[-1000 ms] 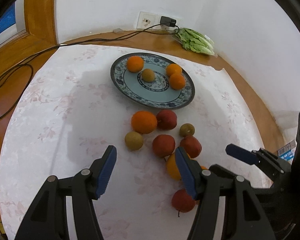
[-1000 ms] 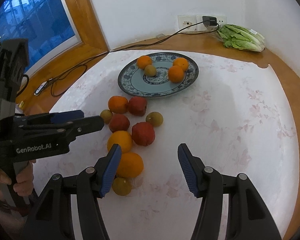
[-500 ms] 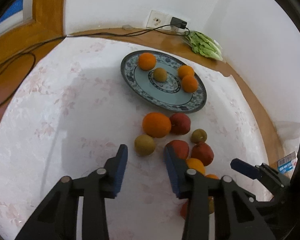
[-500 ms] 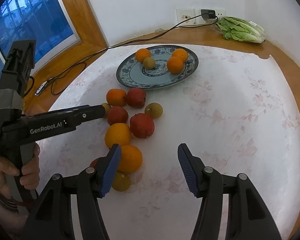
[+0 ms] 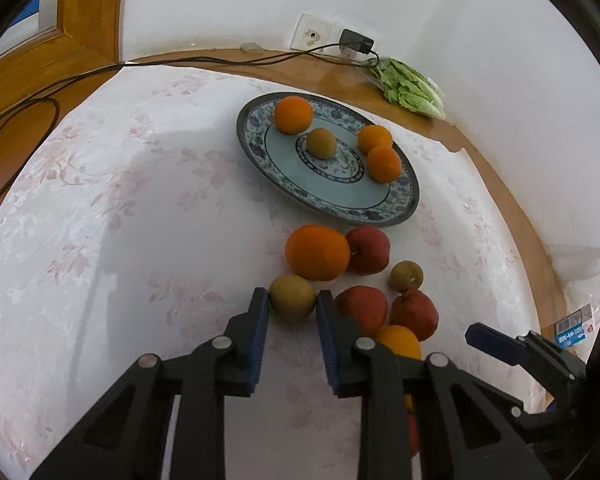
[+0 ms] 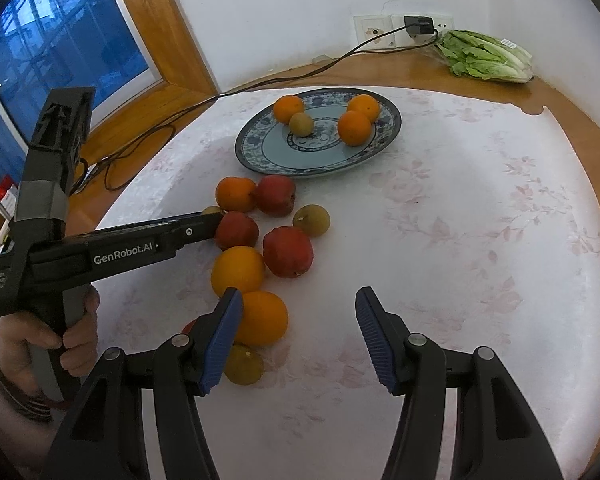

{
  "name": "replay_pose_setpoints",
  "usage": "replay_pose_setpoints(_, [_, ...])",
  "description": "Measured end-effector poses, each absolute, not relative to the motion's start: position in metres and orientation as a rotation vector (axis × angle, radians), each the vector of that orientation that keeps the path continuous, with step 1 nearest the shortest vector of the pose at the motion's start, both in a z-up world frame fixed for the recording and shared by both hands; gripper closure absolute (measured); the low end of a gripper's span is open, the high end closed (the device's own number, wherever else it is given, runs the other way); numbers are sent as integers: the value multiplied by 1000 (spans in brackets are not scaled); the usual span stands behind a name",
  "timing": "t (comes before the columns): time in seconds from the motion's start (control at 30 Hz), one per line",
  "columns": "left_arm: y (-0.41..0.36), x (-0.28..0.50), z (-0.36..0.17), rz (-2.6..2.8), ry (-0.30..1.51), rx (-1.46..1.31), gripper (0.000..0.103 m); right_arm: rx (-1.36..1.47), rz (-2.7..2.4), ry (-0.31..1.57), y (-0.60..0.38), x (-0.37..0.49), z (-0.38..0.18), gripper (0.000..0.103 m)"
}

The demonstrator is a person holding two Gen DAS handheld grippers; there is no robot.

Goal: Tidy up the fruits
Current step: 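Close the left tool on a yellow-green fruit in the pile, then close the right tool on another yellow-green fruit while the left tool holds its fruit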

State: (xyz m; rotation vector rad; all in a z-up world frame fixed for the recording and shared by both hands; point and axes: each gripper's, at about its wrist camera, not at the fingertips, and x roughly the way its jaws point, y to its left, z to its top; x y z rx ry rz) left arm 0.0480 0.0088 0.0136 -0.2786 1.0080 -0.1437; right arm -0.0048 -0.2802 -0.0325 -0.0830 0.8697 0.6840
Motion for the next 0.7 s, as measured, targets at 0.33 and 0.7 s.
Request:
replay_pose_setpoints(0.33, [22,37,22,-116,989,-284,78,-43,692,876,-271,10,-30,43])
replay_pose_setpoints(0.7, [30,36,18,-106,990,-307,78,-6,703,894,-261,23,-33,51])
